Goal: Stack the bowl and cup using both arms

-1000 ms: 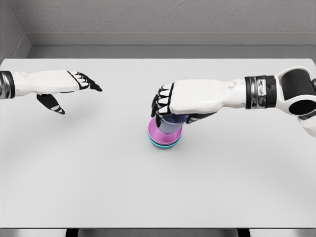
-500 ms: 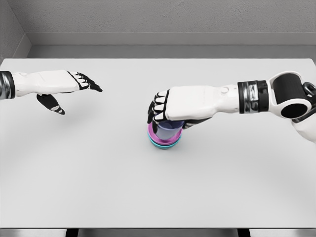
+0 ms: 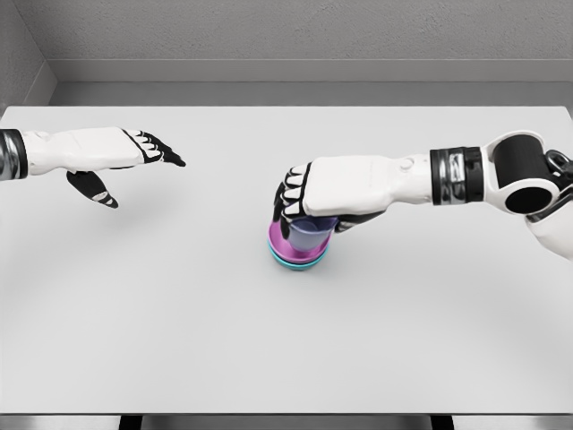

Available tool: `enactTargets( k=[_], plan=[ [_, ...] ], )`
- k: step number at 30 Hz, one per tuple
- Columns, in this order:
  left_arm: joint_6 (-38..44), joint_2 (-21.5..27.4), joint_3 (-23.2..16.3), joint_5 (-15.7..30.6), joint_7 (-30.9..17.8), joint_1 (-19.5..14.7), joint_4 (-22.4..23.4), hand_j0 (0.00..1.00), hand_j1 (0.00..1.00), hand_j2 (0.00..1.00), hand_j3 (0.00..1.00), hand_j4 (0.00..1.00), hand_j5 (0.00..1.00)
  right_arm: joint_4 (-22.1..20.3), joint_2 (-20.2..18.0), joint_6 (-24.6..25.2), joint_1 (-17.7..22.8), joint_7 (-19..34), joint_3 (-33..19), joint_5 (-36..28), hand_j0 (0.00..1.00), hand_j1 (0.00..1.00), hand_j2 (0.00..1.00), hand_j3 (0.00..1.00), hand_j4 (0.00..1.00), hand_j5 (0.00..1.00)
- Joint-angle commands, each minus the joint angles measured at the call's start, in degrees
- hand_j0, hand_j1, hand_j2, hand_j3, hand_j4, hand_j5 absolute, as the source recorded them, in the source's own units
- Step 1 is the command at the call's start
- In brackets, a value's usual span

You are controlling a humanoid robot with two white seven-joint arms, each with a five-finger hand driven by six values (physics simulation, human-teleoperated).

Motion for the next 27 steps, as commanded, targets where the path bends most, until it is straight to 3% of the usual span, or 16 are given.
enactTargets(
  k=[1, 19, 20, 21, 27],
  plan=[
    [0.1, 0.0, 0.0, 0.3, 0.0, 0.0, 0.0, 1.0, 1.0, 1.0, 1.0, 1.0, 1.0, 0.4, 0.2, 0.2, 0.0, 0.0, 0.0, -0.2, 0.58, 0.58, 0.58, 0.58, 0.58, 0.58],
    [0.1, 0.0, 0.0, 0.3, 0.0, 0.0, 0.0, 1.0, 1.0, 1.0, 1.0, 1.0, 1.0, 1.4, 2.1, 0.2, 0.1, 0.0, 1.3, 1.0, 0.6, 0.6, 0.6, 0.6, 0.6, 0.6],
    [0.1, 0.0, 0.0, 0.3, 0.0, 0.0, 0.0, 1.0, 1.0, 1.0, 1.0, 1.0, 1.0, 1.5, 2.1, 0.2, 0.0, 0.0, 1.2, 1.0, 0.77, 0.77, 0.77, 0.77, 0.77, 0.77],
    [0.1, 0.0, 0.0, 0.3, 0.0, 0.0, 0.0, 1.0, 1.0, 1.0, 1.0, 1.0, 1.0, 1.6, 2.1, 0.2, 0.0, 0.0, 1.2, 1.0, 1.0, 1.0, 1.0, 1.0, 1.0, 1.0],
    [0.1, 0.0, 0.0, 0.3, 0.0, 0.0, 0.0, 1.0, 1.0, 1.0, 1.0, 1.0, 1.0, 1.7, 2.1, 0.2, -0.1, 0.0, 1.1, 1.0, 1.0, 1.0, 1.0, 1.0, 1.0, 1.0]
  ],
)
